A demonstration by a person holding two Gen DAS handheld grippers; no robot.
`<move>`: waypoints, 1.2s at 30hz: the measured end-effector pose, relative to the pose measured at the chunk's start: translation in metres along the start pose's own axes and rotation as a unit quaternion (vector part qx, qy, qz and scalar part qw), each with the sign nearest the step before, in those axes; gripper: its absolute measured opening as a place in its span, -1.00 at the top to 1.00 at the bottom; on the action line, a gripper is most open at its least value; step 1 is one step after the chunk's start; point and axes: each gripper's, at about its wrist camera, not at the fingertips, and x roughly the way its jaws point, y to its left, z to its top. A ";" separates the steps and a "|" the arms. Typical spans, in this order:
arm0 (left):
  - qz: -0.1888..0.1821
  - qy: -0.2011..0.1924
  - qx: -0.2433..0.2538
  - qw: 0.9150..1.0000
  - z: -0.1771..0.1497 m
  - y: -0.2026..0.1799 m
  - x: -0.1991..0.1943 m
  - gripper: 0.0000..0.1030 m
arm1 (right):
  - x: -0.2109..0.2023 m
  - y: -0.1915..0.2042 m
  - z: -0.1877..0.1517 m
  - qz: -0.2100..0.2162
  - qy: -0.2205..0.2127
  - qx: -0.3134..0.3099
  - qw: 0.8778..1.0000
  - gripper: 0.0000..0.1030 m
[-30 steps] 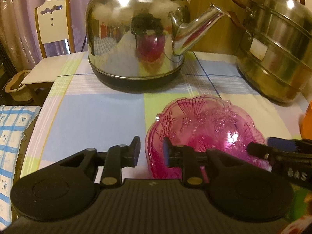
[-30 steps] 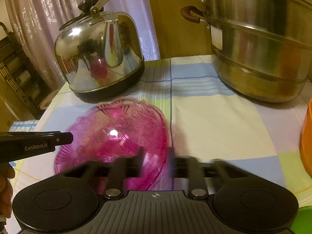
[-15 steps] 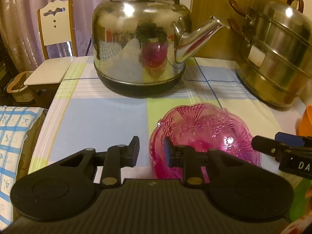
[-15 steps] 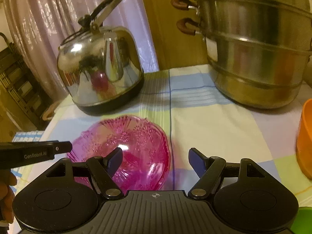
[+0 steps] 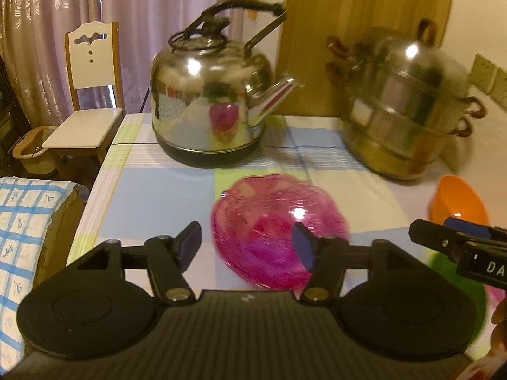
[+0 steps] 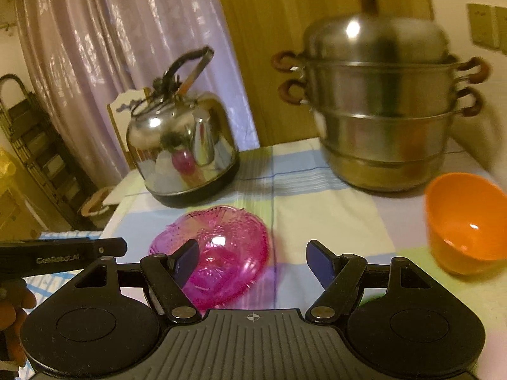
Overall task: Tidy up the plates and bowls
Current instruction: 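Lower the pink dish onto the cloth beside the kettle and open both grippers, then withdraw both grippers and move them toward the pink dish by the wall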
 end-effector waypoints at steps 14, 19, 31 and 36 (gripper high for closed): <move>-0.022 -0.046 -0.009 0.999 -0.045 -0.076 -0.127 -0.79 | -0.145 -0.018 -0.030 -0.048 0.008 -0.023 0.999 -0.44; -0.022 -0.067 0.001 0.998 -0.066 -0.110 -0.164 -0.81 | -0.199 -0.031 -0.044 -0.070 0.004 -0.032 0.997 -0.59; -0.118 -0.048 0.024 0.992 -0.111 -0.202 -0.200 -0.83 | -0.298 -0.099 -0.089 -0.122 -0.008 0.040 0.992 -0.61; -0.134 -0.027 0.032 0.990 -0.135 -0.235 -0.199 -0.83 | -0.332 -0.136 -0.107 -0.157 -0.007 0.081 0.984 -0.61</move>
